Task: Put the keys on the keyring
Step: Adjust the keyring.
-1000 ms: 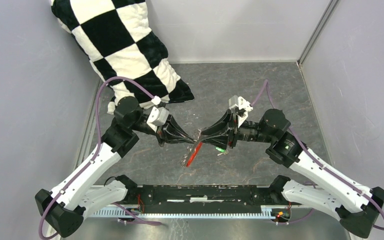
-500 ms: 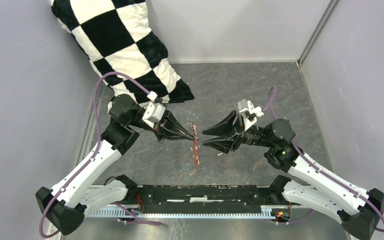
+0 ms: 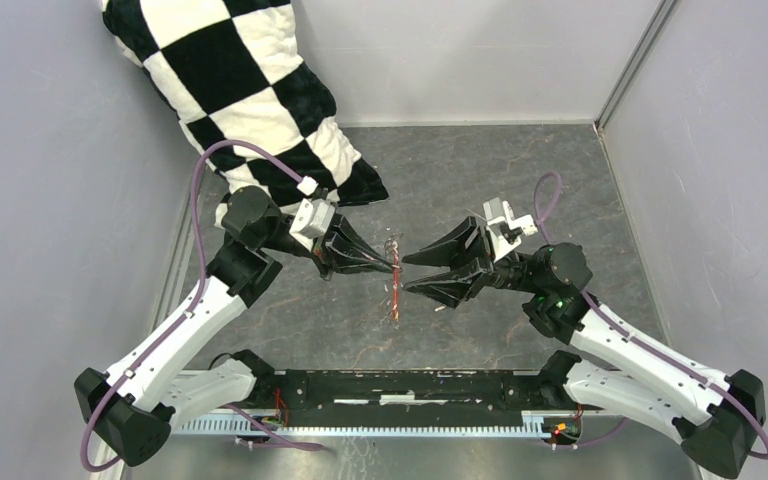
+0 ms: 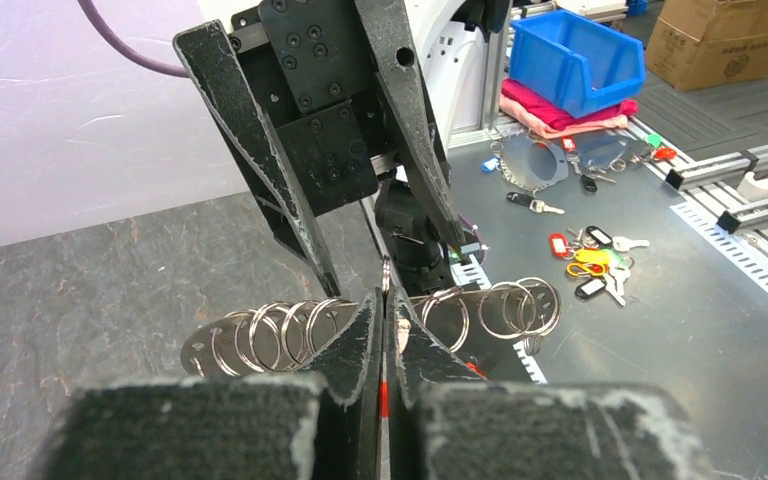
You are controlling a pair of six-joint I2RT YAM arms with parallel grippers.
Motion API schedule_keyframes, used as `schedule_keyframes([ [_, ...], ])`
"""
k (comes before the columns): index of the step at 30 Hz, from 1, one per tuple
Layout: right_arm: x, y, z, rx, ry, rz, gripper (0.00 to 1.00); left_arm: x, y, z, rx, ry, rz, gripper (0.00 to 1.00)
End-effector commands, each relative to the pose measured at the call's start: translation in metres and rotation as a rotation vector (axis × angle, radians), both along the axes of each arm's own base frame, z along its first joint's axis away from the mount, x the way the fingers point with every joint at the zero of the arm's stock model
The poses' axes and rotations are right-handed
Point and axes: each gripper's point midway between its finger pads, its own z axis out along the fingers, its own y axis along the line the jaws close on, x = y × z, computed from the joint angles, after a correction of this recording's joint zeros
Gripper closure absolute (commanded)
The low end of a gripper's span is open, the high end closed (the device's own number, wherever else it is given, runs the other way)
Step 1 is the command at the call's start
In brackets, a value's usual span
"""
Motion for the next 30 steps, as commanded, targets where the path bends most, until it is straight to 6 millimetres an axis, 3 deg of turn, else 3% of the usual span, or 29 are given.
schedule_keyframes([
  [1, 0.001, 0.001, 0.009, 0.040, -0.016, -0.006, 0.44, 0.000, 0.001, 0.017, -0.045, -0.027, 0.035, 0.98],
  [8, 0.005, 0.006, 0.009, 0.040, -0.011, -0.018, 0.51, -0.001, 0.002, 0.015, -0.044, -0.022, 0.043, 0.98],
  [13, 0.009, 0.010, 0.010, 0.050, 0.002, -0.023, 0.67, -0.001, 0.002, 0.012, -0.039, -0.022, 0.044, 0.98],
  [24, 0.012, 0.013, 0.001, 0.010, 0.023, -0.034, 0.99, 0.004, 0.004, -0.016, 0.024, -0.022, 0.082, 0.98],
  [28, 0.018, 0.016, -0.014, -0.102, 0.026, -0.060, 1.00, 0.012, 0.004, -0.028, 0.070, -0.052, 0.122, 0.97],
  [30, 0.027, 0.018, -0.029, -0.221, 0.028, -0.094, 1.00, 0.017, 0.006, -0.037, 0.109, -0.067, 0.151, 0.86],
])
